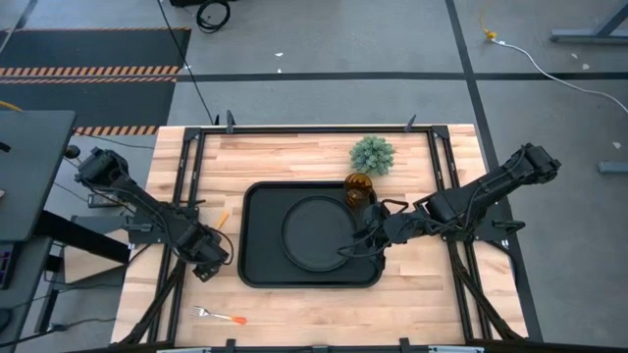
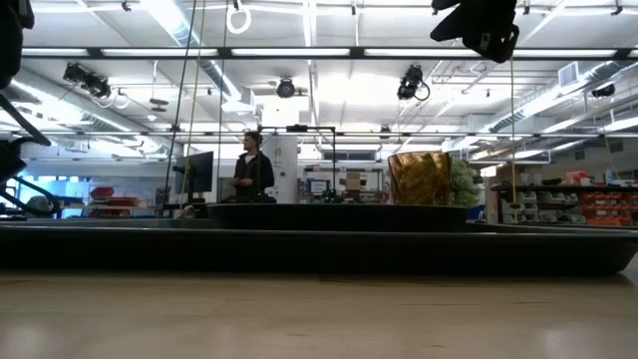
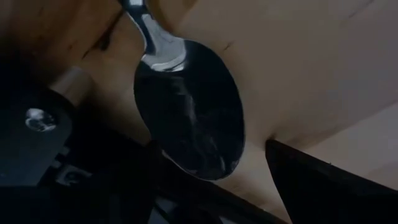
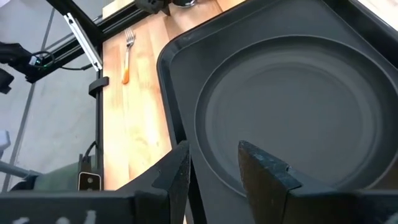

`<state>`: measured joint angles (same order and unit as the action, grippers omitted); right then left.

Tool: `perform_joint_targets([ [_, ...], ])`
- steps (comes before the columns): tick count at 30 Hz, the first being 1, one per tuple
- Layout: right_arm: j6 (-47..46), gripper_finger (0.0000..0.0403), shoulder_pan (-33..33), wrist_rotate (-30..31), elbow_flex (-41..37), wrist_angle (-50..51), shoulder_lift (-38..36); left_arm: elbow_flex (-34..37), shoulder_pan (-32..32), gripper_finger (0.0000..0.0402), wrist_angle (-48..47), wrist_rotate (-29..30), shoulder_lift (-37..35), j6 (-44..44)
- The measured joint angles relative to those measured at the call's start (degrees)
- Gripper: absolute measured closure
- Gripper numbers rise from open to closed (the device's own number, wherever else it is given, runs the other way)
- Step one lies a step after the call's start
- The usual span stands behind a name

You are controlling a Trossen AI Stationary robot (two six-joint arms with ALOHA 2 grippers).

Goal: Pick and place plate/cup/fork/spoon on tray
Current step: Put the yellow spoon on the black serving tray

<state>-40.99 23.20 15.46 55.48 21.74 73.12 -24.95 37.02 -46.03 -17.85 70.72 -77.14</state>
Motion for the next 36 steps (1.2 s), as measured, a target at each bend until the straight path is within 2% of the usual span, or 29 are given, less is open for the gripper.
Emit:
perform_joint_targets([
  [9,0.0,0.0261,0.0,-0.1,0.0,-0.7,0.0,-0.1,-0.3,0.0109,-3.0,2.4,0.0,-0.1],
  [17,1.0,0.0261,0.0,0.0,0.0,-0.7,0.0,0.2,-4.3,0.0115,0.0,1.9,0.1,4.3],
  [22,1.7,0.0261,0.0,0.0,0.0,-0.7,0.0,0.2,-7.4,0.0142,0.7,2.3,0.1,8.6],
  [27,2.2,0.0261,0.0,-0.2,0.0,-0.6,0.0,0.2,-9.9,0.0187,2.1,3.6,0.1,12.2],
  [32,2.5,0.0261,0.0,-0.4,0.0,-0.6,0.0,0.1,-12.2,0.0231,2.8,4.6,0.1,12.3],
  [36,1.8,0.0261,0.0,-0.7,0.0,-0.6,0.0,0.1,-13.9,0.0243,2.9,4.8,0.1,12.3],
])
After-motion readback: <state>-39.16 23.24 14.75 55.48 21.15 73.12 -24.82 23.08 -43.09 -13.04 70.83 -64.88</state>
